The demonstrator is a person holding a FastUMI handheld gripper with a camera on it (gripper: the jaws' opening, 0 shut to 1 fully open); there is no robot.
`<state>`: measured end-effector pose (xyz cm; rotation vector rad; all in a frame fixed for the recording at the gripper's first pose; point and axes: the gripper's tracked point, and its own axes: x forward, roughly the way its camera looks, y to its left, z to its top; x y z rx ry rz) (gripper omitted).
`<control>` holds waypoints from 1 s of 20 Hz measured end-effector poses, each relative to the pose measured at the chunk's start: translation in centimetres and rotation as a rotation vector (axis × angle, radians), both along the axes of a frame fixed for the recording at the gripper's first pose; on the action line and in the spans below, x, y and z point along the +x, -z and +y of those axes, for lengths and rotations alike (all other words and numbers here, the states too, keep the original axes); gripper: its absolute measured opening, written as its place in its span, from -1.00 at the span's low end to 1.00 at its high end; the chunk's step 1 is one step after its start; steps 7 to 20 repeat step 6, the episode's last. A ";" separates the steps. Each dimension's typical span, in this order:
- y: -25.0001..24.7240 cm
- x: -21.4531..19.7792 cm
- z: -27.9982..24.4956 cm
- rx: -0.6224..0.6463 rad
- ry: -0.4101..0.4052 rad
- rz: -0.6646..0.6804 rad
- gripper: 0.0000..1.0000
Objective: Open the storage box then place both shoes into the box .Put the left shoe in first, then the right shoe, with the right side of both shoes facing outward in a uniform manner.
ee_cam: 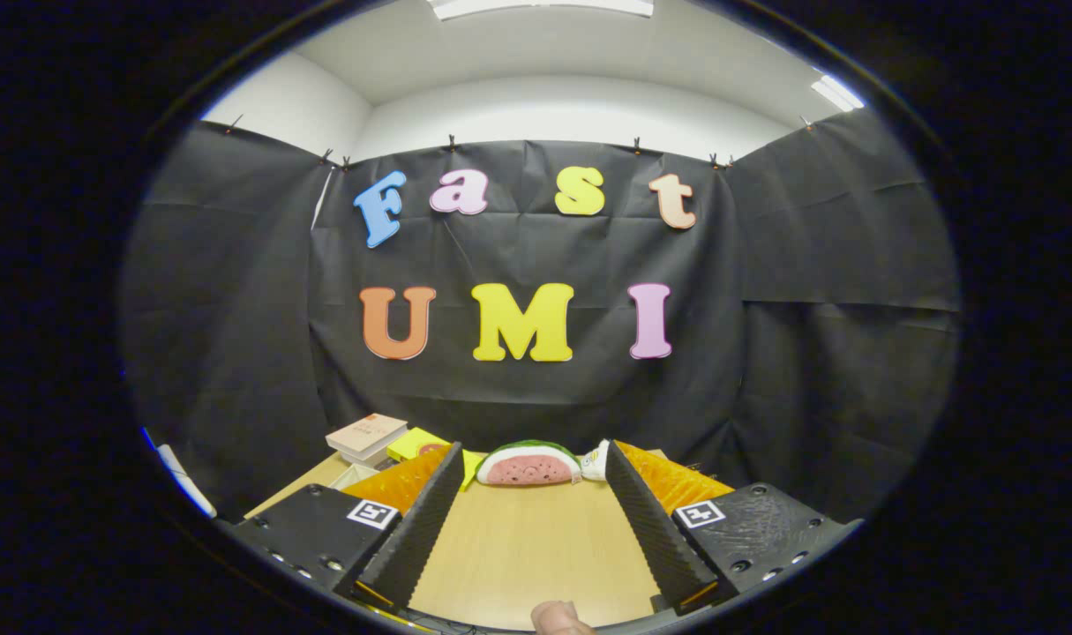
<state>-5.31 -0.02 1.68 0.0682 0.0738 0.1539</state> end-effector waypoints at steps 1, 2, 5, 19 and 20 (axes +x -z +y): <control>0.3 0.1 0.2 0.007 -0.001 0.007 0.96; 0.7 0.0 0.4 0.011 -0.003 0.019 0.96; 1.2 0.2 0.9 0.010 -0.012 0.033 0.95; 1.2 0.2 1.0 0.007 -0.009 0.034 0.95; 1.2 0.2 1.0 0.007 -0.009 0.034 0.95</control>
